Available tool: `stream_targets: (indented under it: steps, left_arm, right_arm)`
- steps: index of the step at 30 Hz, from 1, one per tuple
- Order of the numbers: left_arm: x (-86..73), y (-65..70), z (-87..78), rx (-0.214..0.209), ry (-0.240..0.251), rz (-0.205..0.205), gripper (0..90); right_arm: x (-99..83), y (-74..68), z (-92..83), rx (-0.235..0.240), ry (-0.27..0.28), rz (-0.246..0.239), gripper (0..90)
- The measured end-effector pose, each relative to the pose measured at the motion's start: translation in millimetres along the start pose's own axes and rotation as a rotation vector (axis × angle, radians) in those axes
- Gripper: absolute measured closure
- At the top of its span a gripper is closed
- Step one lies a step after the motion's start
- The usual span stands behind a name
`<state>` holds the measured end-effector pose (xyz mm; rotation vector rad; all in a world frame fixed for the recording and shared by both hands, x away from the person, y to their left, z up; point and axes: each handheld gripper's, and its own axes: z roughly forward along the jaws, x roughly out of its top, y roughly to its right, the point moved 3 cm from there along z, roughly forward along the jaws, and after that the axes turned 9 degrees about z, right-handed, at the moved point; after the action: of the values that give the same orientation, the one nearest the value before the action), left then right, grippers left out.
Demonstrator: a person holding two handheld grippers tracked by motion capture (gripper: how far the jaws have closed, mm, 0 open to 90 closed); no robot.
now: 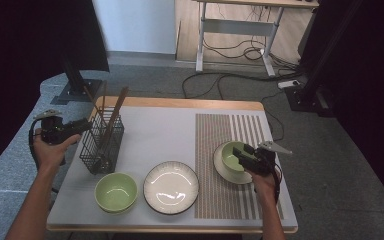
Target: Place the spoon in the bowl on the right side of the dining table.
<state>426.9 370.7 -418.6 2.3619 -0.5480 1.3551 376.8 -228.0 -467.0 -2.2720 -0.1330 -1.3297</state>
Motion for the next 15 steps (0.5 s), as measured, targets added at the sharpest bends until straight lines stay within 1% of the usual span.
stream_targets:
  steps: [5,8,11,15]
  left_arm:
    - [0.2,-2.0,1.7,-0.003,0.016,-0.007,60.3]
    - [0.8,-3.2,1.6,0.008,0.020,-0.007,62.7]
    - [2.0,-3.7,1.8,0.001,0.021,0.000,64.1]
    - [3.4,-3.7,3.5,-0.016,0.027,-0.010,68.1]
  right_arm:
    - [-1.8,2.3,-0.5,-0.006,0.001,-0.002,45.7]
    - [-1.8,2.2,-0.5,-0.003,0.003,-0.002,45.6]
    - [-1.4,1.7,-0.9,0.000,0.006,-0.005,45.6]
    - [-1.9,1.8,-0.4,-0.002,0.004,-0.006,45.5]
